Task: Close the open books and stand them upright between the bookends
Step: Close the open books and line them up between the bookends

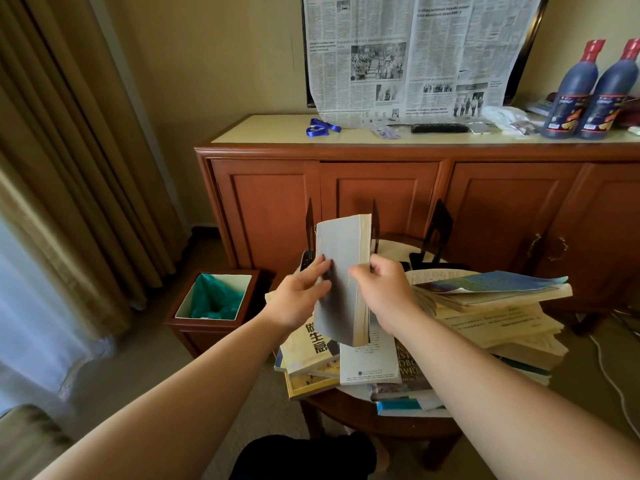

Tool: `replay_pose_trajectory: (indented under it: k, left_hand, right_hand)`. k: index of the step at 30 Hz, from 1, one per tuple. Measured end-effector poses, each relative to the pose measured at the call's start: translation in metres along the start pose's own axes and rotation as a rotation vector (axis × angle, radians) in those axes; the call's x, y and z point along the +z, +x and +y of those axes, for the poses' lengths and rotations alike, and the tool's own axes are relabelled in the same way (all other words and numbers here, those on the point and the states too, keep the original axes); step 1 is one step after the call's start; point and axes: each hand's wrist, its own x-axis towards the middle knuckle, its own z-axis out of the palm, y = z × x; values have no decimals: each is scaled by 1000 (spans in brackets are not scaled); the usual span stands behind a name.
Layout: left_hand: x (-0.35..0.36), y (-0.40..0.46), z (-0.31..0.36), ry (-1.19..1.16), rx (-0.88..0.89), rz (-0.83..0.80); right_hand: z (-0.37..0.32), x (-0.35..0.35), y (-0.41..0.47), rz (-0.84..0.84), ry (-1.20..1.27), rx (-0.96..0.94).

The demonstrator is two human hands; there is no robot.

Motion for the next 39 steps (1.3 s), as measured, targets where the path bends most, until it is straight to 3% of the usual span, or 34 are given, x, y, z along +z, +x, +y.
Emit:
replay_pose_trajectory:
  k: [7, 12, 21, 25, 31, 39]
  left_hand:
    - [-6, 37, -11, -84, -147, -60]
    - [-16, 55, -23, -229, -184, -37]
    - [-36, 68, -28, -490, -228, -279]
    - [-30, 80, -19, -391, -242, -68]
    - [-14, 107, -9, -350, -225, 275]
    - [9, 162, -9, -83, -178, 458]
  right_hand:
    - [10, -1, 11, -127, 73, 17]
    - [31, -8, 28, -130, 218, 109]
    - [40, 0, 53, 19, -148, 58]
    - [45, 2, 66, 117, -312, 44]
    - [69, -1, 67, -6, -496, 72]
    - [97, -1, 57, -145, -814, 45]
